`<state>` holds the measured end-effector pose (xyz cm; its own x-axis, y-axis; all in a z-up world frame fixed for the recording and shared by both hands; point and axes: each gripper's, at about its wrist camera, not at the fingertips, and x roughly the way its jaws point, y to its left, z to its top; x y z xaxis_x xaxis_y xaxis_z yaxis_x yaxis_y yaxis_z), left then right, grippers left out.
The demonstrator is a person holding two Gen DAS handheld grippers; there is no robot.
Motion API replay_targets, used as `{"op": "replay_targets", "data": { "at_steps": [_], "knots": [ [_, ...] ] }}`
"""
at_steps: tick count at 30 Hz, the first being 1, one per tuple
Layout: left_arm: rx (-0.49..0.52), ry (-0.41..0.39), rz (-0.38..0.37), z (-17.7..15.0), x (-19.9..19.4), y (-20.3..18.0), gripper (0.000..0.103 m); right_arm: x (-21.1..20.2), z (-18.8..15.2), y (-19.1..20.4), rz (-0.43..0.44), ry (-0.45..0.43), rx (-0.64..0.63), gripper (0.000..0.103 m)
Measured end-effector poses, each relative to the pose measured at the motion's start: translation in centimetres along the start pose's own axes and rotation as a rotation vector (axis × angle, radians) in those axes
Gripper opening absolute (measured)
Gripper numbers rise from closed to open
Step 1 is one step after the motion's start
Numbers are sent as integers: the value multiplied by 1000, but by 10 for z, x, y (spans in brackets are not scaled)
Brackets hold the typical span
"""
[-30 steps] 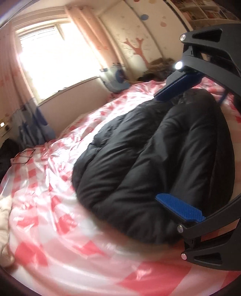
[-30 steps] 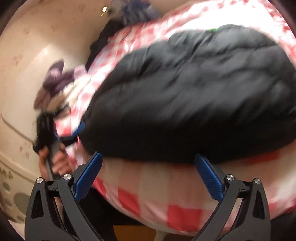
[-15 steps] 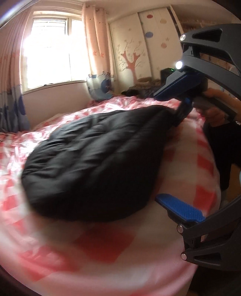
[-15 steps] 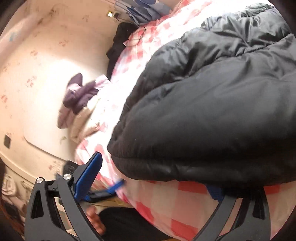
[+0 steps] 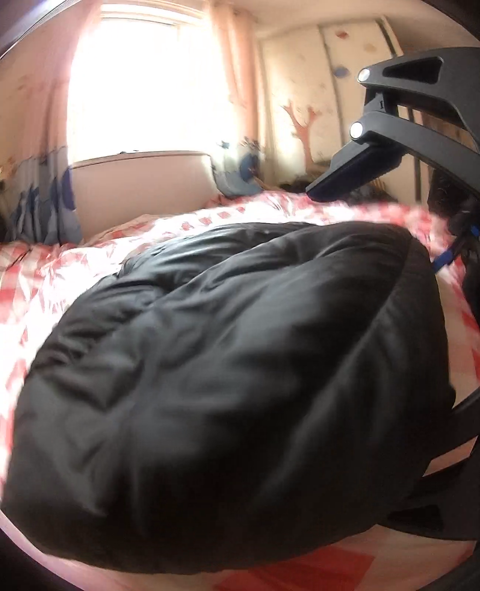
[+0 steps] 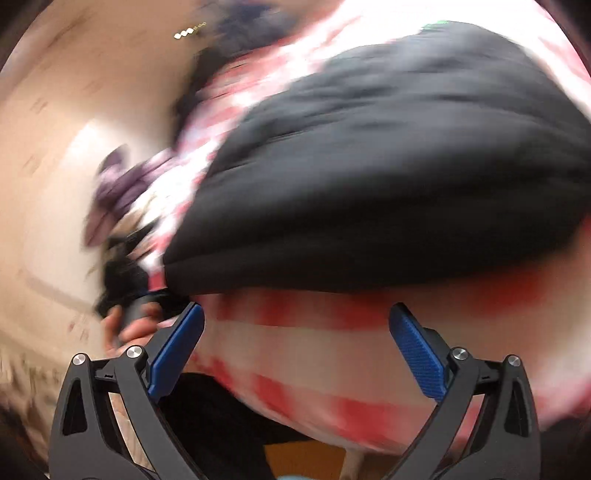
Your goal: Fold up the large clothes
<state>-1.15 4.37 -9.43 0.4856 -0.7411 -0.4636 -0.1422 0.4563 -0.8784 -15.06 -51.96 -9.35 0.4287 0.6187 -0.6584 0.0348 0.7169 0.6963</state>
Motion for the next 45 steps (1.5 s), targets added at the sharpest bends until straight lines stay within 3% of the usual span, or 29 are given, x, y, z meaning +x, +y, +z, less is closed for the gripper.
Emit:
{"op": "replay_targets", "data": {
  "at_steps": [3,7,8,11,12,16,23,27,31,32,35,36,39,42,45],
  "knots": [
    [29,19,37,0,4,-3,96,-26,15,-59,-13,-33,213,97],
    [-8,24,26,2,4,13,96,-31,42,-82,-35,-51,264,97],
    [-19,20,28,1,2,19,96,-32,46,-86,-4,-63,289,97],
    [-22,12,34,2,-2,33,96,-51,53,-89,205,-200,321,97],
    [-21,9,32,3,-4,37,96,-53,53,-89,220,-213,320,97],
    [-45,-2,-6,2,-5,42,96,-35,54,-108,77,-117,355,97],
    [-67,-25,-33,2,-3,46,96,-25,63,-113,69,-80,372,97],
    [-85,-38,-59,1,-2,50,96,-37,67,-110,114,-132,338,97],
    [-86,-37,-61,0,0,52,95,-22,74,-115,151,-68,367,97],
    [-88,-41,-64,-1,0,53,90,-20,75,-118,174,-65,385,93],
    [-87,-47,-66,4,3,57,60,-20,77,-127,193,-82,429,43],
    [-87,-45,-71,5,4,60,52,-19,76,-129,207,-82,433,34],
    [-12,-52,-36,3,4,51,31,-24,80,-110,134,-103,310,23],
    [133,-86,29,-3,-2,29,18,-41,84,-79,61,-165,176,19],
    [269,-120,25,-16,-16,5,14,-63,83,-54,47,-207,92,19]
  ]
}}
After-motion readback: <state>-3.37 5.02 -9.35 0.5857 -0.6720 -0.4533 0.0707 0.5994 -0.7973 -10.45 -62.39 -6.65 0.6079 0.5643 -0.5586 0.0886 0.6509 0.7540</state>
